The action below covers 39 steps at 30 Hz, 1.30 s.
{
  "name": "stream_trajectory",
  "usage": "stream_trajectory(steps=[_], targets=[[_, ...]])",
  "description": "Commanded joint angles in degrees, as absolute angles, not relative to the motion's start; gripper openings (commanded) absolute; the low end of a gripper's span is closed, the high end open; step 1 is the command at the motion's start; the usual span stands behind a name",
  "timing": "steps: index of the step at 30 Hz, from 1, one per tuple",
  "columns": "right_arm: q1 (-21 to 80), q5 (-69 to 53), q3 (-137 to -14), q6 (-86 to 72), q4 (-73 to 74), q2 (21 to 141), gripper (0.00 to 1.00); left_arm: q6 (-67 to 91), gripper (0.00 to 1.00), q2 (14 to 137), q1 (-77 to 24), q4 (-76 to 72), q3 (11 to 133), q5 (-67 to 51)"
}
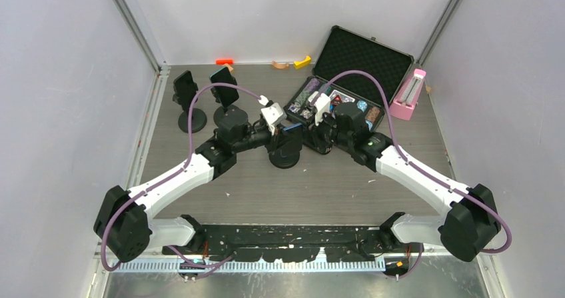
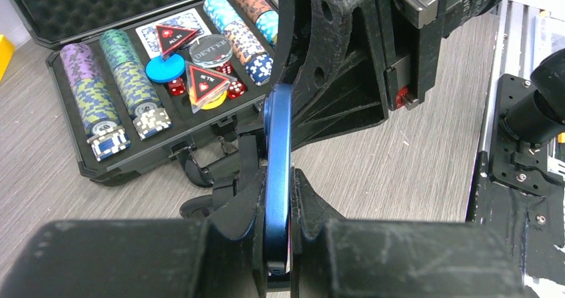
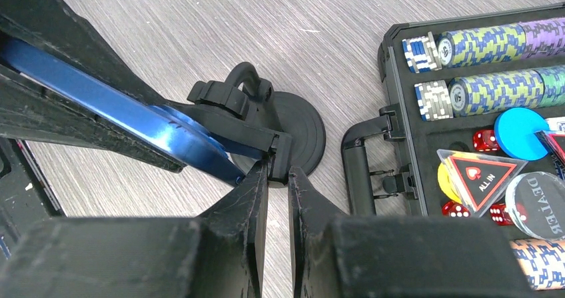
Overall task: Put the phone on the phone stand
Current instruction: Install the phone on the phone stand.
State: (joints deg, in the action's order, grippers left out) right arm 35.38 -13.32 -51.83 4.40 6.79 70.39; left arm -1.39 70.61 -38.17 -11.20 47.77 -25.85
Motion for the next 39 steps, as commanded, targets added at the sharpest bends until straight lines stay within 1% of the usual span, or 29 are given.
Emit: stream_trajectory(steps=[1, 13, 19, 28, 35, 39], targets=[[31.7, -4.7, -51.2, 3.6, 11.1, 70.0, 0.0, -3.6, 0.0, 71.1, -35.1, -4.2, 47.7, -7.6], [31.7, -3.9, -51.2, 2.8, 11.1, 70.6, 0.0, -4.1, 0.0, 72.4, -37.1, -2.3, 48.5, 1.9], [31.6, -4.0, -51.2, 2.3, 11.0, 70.9, 0.0, -3.7, 0.0, 72.9, -37.5, -1.0, 49.0, 3.7], [31.6, -7.0, -52.0, 1.9, 11.1, 70.7, 0.0, -3.6, 0.0, 73.5, -38.4, -1.0, 49.4, 3.9], [31.8, -13.0, -54.0, 1.9, 11.5, 71.5, 0.0, -2.6, 0.0, 74.1, -38.6, -1.0, 49.9, -2.2], [32.4, -12.7, -55.3, 3.1, 12.7, 72.0, 0.01, -2.4, 0.0, 74.4, -38.6, -0.4, 50.7, -2.8]])
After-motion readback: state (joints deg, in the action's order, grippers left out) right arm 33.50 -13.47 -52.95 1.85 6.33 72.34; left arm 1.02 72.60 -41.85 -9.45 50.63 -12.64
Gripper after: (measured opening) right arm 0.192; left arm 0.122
